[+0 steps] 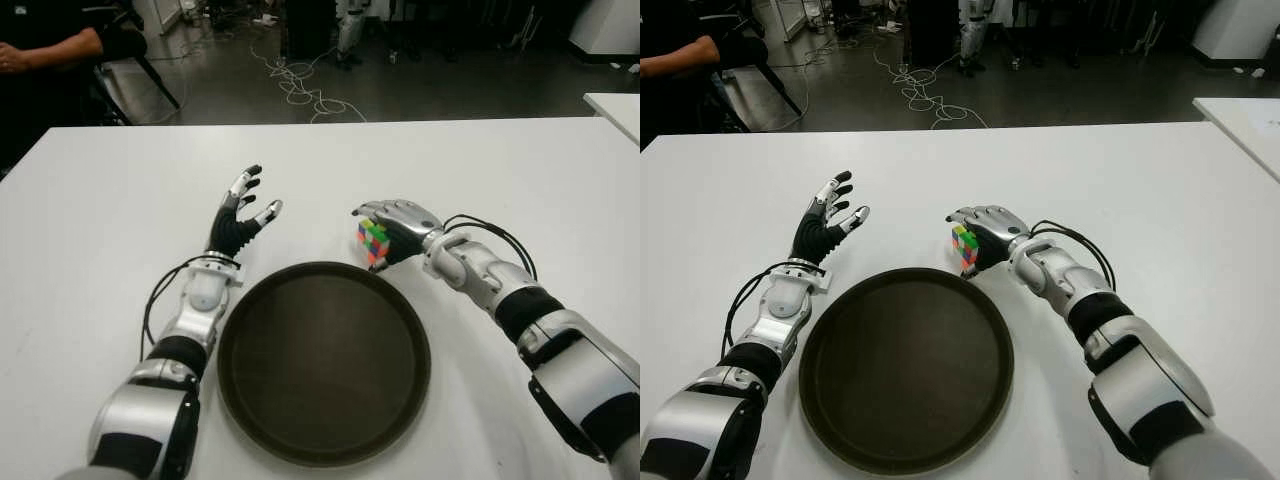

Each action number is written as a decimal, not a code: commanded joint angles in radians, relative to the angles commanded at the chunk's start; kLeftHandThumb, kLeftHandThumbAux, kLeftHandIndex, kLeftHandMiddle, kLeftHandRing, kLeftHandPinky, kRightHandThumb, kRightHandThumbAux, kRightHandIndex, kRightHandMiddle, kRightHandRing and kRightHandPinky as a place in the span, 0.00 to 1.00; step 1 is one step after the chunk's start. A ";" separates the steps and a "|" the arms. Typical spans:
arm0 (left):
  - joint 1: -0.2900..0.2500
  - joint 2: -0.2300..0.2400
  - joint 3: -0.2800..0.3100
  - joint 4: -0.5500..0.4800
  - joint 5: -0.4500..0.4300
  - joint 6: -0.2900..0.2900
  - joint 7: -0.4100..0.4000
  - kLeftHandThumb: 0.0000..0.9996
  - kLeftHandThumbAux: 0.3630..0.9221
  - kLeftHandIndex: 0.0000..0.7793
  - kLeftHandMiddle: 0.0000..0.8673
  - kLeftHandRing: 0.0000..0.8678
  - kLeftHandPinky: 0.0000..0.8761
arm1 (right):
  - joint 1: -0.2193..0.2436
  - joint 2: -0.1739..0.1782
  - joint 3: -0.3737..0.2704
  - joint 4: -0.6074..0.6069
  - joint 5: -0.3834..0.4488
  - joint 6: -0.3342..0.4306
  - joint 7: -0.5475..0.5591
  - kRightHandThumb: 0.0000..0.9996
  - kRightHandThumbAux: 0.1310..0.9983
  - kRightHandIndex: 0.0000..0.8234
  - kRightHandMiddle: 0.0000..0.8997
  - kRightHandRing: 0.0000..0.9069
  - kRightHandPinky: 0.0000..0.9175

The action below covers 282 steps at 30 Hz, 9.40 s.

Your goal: Pick up the Rubik's Cube and put it in the plate

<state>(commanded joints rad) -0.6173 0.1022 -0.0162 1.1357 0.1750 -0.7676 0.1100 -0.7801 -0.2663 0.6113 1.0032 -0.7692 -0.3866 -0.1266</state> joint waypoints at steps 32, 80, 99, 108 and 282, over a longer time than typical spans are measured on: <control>0.007 -0.001 0.006 -0.011 -0.015 -0.004 -0.022 0.04 0.42 0.06 0.07 0.07 0.09 | 0.015 -0.015 0.000 -0.057 -0.002 0.080 0.000 0.00 0.66 0.19 0.29 0.33 0.34; 0.015 -0.002 0.000 -0.036 -0.002 0.026 -0.004 0.03 0.40 0.06 0.09 0.08 0.12 | -0.023 -0.069 -0.046 -0.073 0.024 0.094 0.207 0.00 0.67 0.17 0.24 0.26 0.24; 0.015 -0.002 -0.005 -0.043 -0.003 0.026 -0.011 0.03 0.39 0.06 0.08 0.06 0.08 | -0.028 -0.080 -0.041 -0.066 0.018 0.070 0.200 0.00 0.67 0.17 0.21 0.23 0.23; 0.014 -0.005 -0.002 -0.044 -0.008 0.025 -0.012 0.03 0.40 0.07 0.08 0.07 0.10 | -0.018 -0.077 -0.045 -0.035 0.014 -0.008 0.062 0.00 0.78 0.42 0.43 0.48 0.49; 0.013 -0.006 -0.027 -0.039 0.039 0.026 0.059 0.03 0.38 0.07 0.08 0.08 0.11 | -0.038 0.083 -0.114 0.286 0.090 -0.002 -0.200 0.00 0.50 0.09 0.16 0.20 0.26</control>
<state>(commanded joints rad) -0.6047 0.0958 -0.0437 1.0971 0.2136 -0.7412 0.1689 -0.8176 -0.1838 0.4977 1.2888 -0.6789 -0.3882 -0.3267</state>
